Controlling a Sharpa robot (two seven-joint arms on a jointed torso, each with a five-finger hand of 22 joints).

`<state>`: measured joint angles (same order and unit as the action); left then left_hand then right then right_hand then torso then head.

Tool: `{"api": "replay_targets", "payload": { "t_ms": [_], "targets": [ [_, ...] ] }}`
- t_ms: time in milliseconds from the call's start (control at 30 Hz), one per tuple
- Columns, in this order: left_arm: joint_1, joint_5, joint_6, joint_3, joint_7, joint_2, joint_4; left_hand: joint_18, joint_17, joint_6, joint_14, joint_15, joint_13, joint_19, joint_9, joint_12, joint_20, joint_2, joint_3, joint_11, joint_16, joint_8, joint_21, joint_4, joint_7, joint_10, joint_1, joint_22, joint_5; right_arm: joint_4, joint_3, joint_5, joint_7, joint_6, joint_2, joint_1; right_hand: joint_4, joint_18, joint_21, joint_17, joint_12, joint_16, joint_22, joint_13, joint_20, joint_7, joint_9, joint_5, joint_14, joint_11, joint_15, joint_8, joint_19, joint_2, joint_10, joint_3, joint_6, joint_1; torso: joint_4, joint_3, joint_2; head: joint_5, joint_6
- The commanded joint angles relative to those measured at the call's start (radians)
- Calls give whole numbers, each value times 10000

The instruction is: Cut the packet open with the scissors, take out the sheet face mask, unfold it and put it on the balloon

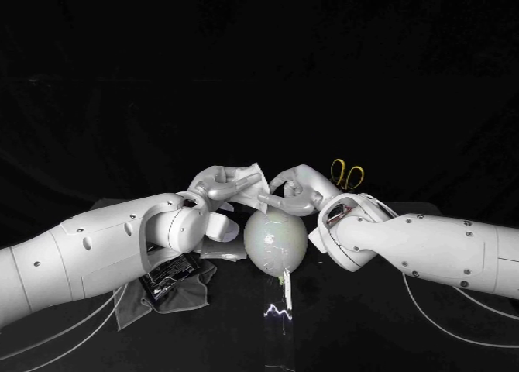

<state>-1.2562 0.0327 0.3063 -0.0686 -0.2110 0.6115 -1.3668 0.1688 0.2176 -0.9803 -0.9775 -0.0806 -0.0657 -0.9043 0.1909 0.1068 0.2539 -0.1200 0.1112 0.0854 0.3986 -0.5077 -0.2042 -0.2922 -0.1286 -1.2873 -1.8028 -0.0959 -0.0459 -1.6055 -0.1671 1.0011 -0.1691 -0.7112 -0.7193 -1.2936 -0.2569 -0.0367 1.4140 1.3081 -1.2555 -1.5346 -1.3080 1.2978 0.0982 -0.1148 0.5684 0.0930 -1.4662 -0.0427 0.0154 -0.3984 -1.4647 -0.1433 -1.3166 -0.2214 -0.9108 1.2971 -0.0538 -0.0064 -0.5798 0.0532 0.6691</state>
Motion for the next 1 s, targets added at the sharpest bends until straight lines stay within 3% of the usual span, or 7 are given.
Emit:
{"api": "replay_targets", "payload": {
  "t_ms": [33, 267, 400, 567, 633, 733, 1000],
  "targets": [
    [-20, -45, 73, 14, -55, -39, -44, 149, 9, -44, -68, -12, 1, -81, 301, -67, 4, 21, -83, -7, -27, -44, -33, -4, 15, -58, 85, 2, -37, 12, 3, -27, 219, -183, 38, 11, 191, 23, 193, 2201, -368, -108, -2179, 310, -121, 70, -56, -183, -874, 82, 108, -104, -271, 191, -327, -251, -193, 419, 2, -4, -4, 6, 8],
    [-20, -45, 101, 15, -52, -44, -63, 151, 58, -54, -120, 17, 1, -123, 292, -116, -3, -44, -167, -30, -12, -30, -31, -10, 54, -135, 352, 21, -36, 70, 3, -100, 232, -253, 63, 17, 453, 94, 484, 2352, -829, -199, -2272, 681, -248, 237, -166, -248, -944, 239, 246, -177, -446, 386, -744, -817, -490, 900, -3, -1, 8, 4, 31],
    [-20, -45, 104, 16, -52, -32, -66, 152, 81, -67, -138, 28, 0, -144, 284, -136, -6, -72, -200, -38, -5, -21, -30, -12, 66, -168, 471, 30, -35, 78, 3, -122, 275, -333, 36, 19, 912, 179, 836, 2549, -1458, -315, -2385, 1227, -424, 446, -209, -415, -1020, 455, 436, -320, -651, 585, -1303, -1718, -767, 1400, 1, -2, 2, -7, 29],
    [-20, -45, 77, 17, -30, 6, -60, 151, 103, -75, -150, 38, 0, -160, 273, -159, -8, -109, -241, -43, 0, -4, -26, -13, 73, -192, 584, 40, -37, 27, 4, -422, 553, -536, -92, 20, 1264, 259, 1145, 2627, -2007, -362, -2486, 1720, -521, 456, -89, -442, -1046, 481, 498, -576, -825, 607, -1768, -2680, -854, 1452, 5, 0, -5, -15, 51],
    [-20, -47, 34, 17, 8, 28, -53, 151, 104, -75, -151, 38, 0, -161, 272, -160, -8, -112, -244, -43, 1, -3, -26, -13, 73, -193, 591, 41, -37, -8, 4, -554, 669, -555, -164, 20, 1457, 276, 1214, 2627, -2029, -362, -2508, 1761, -520, 437, 7, -439, -1046, 456, 479, -755, -862, 391, -1812, -3463, -813, 1053, 4, 3, -3, -21, 56],
    [-20, -65, -60, 17, 73, 55, -49, 171, 196, -64, -393, 106, 3, -347, 231, -236, -67, -192, -350, -55, 114, 66, -100, -3, 81, -191, 840, 29, -39, -43, 5, -722, 778, -475, -252, 20, 1607, 279, 1226, 2627, -2025, -362, -2511, 1771, -516, 450, 65, -436, -1046, 466, 484, -862, -867, 268, -1821, -3837, -772, 793, 11, 2, -1, -31, 80],
    [-20, -80, -363, 17, 256, 74, -39, 163, 286, -97, -630, 162, -5, -601, 168, -317, -178, -275, -586, -62, 141, 161, -173, -16, 79, -229, 1182, 37, -37, -79, 10, -995, 848, -9, -391, 18, 1780, 285, 1253, 2627, -2057, -362, -2520, 1813, -520, 451, 127, -442, -1046, 472, 487, -981, -881, 181, -1855, -4159, -746, 528, 9, 3, 3, -33, 95]
  ]
}}
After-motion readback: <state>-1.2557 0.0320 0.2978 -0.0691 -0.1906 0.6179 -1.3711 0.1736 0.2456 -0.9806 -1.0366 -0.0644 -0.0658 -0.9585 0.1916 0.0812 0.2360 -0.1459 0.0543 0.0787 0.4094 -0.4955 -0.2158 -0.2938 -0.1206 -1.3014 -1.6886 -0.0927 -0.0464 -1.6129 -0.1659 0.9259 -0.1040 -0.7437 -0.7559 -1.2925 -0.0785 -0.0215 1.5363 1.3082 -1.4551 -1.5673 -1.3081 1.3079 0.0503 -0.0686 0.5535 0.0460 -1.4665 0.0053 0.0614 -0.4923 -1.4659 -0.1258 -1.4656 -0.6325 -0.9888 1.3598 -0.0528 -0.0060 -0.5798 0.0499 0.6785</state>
